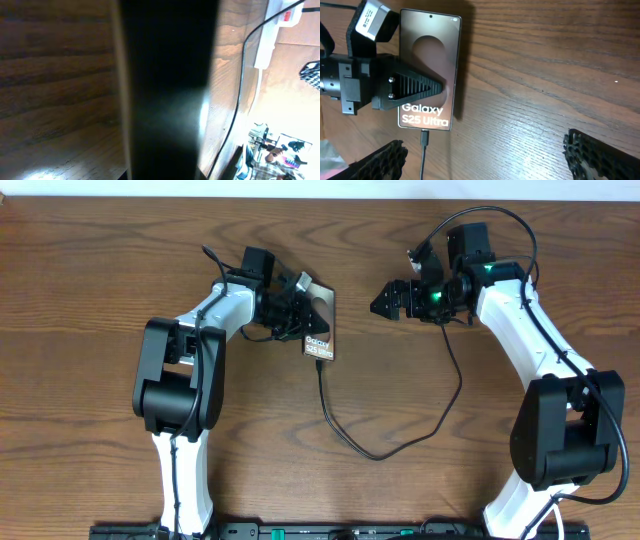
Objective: Plug charger to phone and switch on socket
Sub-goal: 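Lower the phone toward the table with the left gripper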
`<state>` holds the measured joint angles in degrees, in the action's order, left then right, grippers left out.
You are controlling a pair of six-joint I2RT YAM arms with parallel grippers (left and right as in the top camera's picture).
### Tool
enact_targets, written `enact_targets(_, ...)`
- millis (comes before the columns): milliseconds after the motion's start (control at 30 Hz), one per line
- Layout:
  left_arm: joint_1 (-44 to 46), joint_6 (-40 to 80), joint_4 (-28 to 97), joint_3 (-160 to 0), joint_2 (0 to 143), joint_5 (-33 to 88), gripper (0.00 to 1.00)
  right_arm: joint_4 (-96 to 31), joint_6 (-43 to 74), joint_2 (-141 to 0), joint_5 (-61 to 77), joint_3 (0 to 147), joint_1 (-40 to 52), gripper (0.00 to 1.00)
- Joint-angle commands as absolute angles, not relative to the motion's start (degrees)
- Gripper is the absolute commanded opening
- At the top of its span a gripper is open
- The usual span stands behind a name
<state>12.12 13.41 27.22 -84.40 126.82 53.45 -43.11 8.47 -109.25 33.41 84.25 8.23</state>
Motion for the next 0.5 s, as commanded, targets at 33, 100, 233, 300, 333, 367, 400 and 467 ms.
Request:
enact_targets(33,12.03,12.03,27.59,-82.52,126.26,52.99,0.07,-43.29,7.57,-108.22,32.88,84.64,8.73,0.99)
enact_targets(100,12.03,12.03,27.57,-82.13,126.28,52.36,0.07,-43.27,7.57,-108.22,32.86,84.64,8.73,0.99)
enact_targets(233,12.03,12.05,27.62,-81.62,126.26,51.29,0.07,-43.31,7.57,-108.22,32.86,84.64,8.73,0.99)
enact_targets(300,12.03,12.05,27.62,-81.58,126.28,51.09,0.08,-43.33,7.60,-108.22,32.86,84.64,8.73,0.99)
enact_targets(333,12.03,12.05,27.64,-81.58,126.28,50.87,0.07,-43.31,7.60,-108.22,32.88,84.64,8.73,0.99)
enact_targets(367,12.03,12.05,27.62,-81.58,126.28,50.65,0.07,-43.31,7.60,-108.22,32.88,84.64,8.73,0.99)
enact_targets(400,12.03,12.05,27.62,-81.58,126.28,50.35,0.08,-43.31,7.60,-108.22,32.86,84.64,8.73,0.99)
enact_targets(467,12.03,12.05,27.62,-81.58,126.26,50.24,0.08,-43.31,7.57,-108.22,32.86,84.64,8.73,0.99)
